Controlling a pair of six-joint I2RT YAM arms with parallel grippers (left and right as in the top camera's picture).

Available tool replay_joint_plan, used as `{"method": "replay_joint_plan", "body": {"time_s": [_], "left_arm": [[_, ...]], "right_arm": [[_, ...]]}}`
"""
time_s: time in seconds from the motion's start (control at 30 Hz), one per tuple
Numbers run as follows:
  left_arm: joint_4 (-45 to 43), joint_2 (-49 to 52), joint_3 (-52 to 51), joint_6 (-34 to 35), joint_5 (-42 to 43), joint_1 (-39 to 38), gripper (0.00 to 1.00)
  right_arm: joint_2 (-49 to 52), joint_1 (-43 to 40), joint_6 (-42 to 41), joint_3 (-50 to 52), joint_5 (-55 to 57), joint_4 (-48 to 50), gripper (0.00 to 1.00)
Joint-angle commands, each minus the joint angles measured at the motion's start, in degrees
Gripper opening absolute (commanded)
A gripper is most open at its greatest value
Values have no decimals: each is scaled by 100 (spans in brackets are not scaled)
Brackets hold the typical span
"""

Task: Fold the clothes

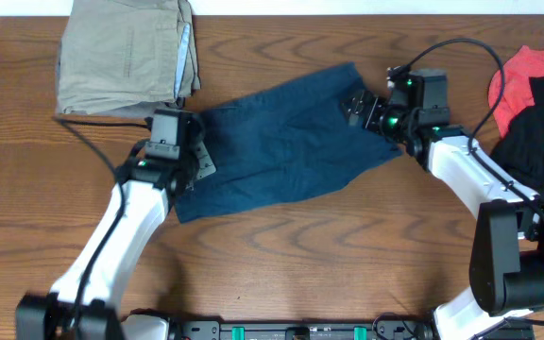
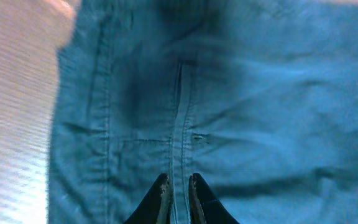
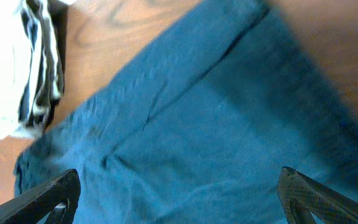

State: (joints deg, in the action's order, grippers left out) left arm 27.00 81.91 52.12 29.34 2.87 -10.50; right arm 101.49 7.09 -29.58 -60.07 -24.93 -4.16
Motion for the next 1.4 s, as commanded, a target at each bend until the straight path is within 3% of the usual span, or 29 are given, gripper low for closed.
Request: {"method": "replay_joint_plan", "body": {"time_s": [0.0,0.1,0.33,0.4,0.93,1.37], "left_arm": [[-131,592,-15,-52,79,15,13],[-234,1071,-13,-44,81,15,13],[9,1659,-13,109,83,20,6],[94,1657,-13,140,83,20,6],[470,1657,-15,28,-11,20,6],[1187,1644,-13,28,-549,20,6]], "right_arm": [[-140,219,166,-105,-66,-85,99],[-138,356,439,-105,195,-192,92],[-52,398,507,-105,1281,-767,16],[-4,404,507,-105,1263,-874,1],[708,455,717,-105,1655,-1499,1],[544,299,-326,-105,2824,-2647,1]]}}
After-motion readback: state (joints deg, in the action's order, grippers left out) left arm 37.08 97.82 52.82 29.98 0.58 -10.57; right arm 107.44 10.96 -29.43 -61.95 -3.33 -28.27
